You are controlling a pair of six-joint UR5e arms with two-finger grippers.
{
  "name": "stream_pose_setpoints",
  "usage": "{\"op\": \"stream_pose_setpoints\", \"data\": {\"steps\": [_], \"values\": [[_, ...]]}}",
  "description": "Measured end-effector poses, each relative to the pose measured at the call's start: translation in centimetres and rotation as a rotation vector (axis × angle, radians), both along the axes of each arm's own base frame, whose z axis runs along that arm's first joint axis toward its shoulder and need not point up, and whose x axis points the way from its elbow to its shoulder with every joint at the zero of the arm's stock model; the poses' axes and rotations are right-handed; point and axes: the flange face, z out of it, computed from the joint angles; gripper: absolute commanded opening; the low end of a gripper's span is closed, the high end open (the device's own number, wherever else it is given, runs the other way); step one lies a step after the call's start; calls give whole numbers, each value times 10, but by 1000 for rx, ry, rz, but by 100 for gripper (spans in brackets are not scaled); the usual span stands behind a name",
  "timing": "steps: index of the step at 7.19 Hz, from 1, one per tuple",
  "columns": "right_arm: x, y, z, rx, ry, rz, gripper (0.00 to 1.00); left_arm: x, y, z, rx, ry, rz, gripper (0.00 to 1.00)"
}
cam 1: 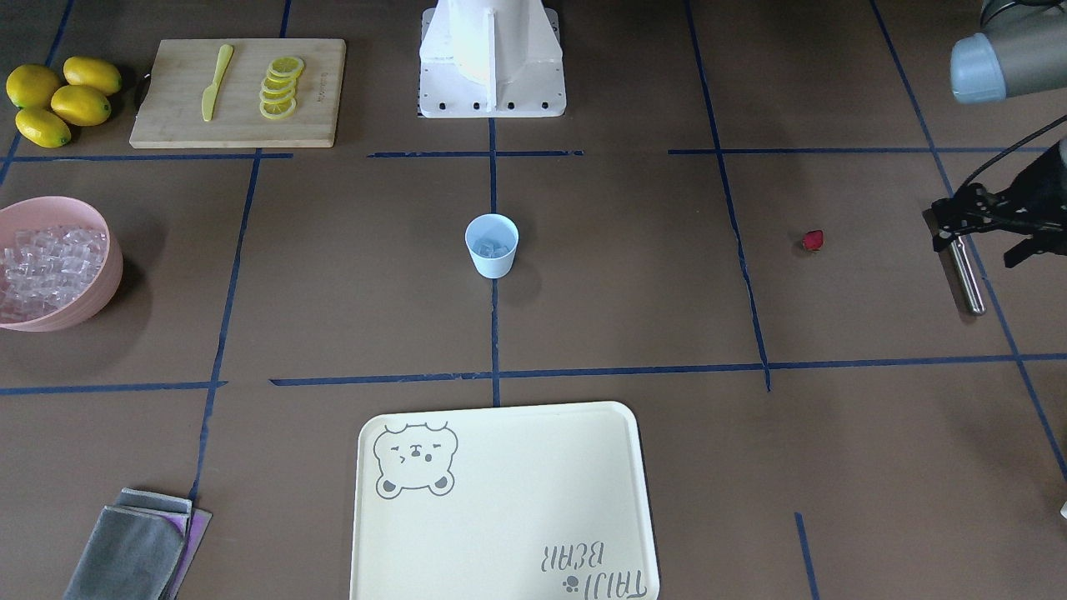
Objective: Mash ice and strawberries in cup
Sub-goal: 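Move the left gripper toward the red strawberry, then lower the left gripper and close it on the red strawberry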
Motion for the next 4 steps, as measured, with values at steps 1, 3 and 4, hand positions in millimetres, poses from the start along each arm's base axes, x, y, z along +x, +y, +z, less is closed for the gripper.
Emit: {"op": "stream_pose_setpoints", "data": {"steps": [1,3,4], "values": [[0,0,0,-1,0,1,99,35,13,-5,-20,8,-29,100],[0,0,0,-2,-1,2,99,82,49,4,-45,53,-69,100],[0,0,0,-1,0,2,99,105,69,12,-49,54,-79,100]]}}
